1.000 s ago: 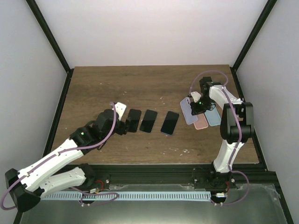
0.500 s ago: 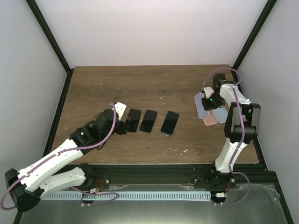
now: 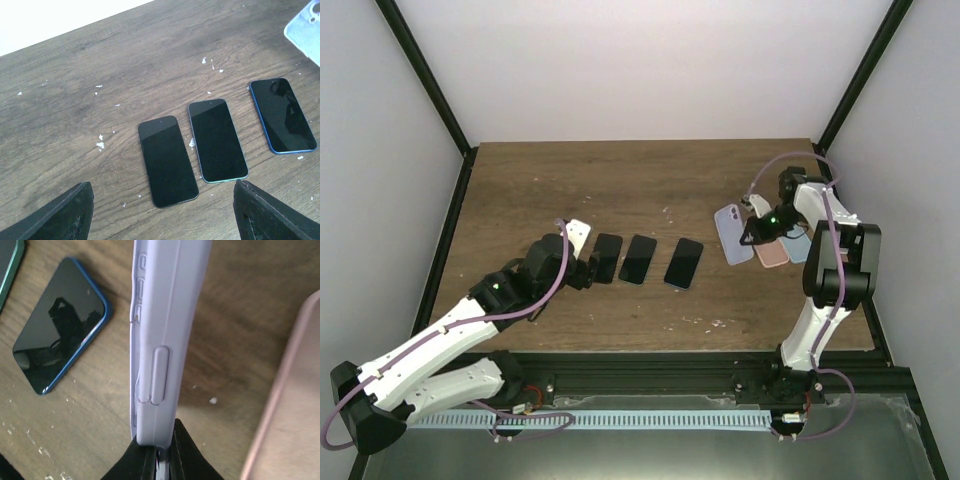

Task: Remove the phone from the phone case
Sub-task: Place the phone case at the center of the board.

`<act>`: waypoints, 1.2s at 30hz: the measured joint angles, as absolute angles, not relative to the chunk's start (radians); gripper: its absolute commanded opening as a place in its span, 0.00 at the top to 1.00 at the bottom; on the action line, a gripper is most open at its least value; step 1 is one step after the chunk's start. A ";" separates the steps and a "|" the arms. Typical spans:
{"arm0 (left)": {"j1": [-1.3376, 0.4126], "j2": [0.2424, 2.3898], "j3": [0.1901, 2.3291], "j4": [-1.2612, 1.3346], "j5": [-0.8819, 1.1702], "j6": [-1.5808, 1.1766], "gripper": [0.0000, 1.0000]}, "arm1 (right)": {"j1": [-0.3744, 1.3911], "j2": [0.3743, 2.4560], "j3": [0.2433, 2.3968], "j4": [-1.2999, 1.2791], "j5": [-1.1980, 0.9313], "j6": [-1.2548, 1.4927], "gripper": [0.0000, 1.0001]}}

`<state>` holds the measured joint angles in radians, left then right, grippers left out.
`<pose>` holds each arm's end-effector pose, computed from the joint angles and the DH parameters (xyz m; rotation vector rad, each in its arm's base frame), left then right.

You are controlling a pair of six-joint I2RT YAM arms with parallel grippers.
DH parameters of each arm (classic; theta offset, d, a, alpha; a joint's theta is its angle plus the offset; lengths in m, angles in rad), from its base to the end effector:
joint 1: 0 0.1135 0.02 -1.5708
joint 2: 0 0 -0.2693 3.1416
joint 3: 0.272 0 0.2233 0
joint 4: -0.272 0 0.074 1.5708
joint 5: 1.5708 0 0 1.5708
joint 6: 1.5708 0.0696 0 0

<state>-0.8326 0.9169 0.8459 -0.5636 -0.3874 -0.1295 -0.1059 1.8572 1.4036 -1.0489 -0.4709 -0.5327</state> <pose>0.1449 -0.1202 0.2898 0.5387 2.0862 -0.1287 0.3265 -0.0030 0.1958 -0.6297 2.7950 0.6218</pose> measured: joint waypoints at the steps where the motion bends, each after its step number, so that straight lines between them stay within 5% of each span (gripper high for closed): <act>1: -0.833 0.917 0.846 -0.564 -0.387 -0.130 0.23 | -0.105 1.857 1.387 -1.052 -0.480 -0.536 0.99; 10: -0.833 0.917 0.846 -0.563 -0.387 -0.130 0.23 | -0.108 1.880 1.304 -1.024 -0.471 -0.516 0.96; 15: -0.833 0.917 0.846 -0.564 -0.387 -0.130 0.23 | -0.112 1.906 1.304 -0.997 -0.459 -0.496 0.72; 31: -0.833 0.922 0.846 -0.564 -0.388 -0.126 0.23 | -0.108 1.810 1.304 -0.931 -0.322 -0.444 0.64; 36: -0.833 0.926 0.846 -0.567 -0.403 -0.123 0.14 | -0.108 1.663 1.320 -0.927 -0.388 -0.448 0.58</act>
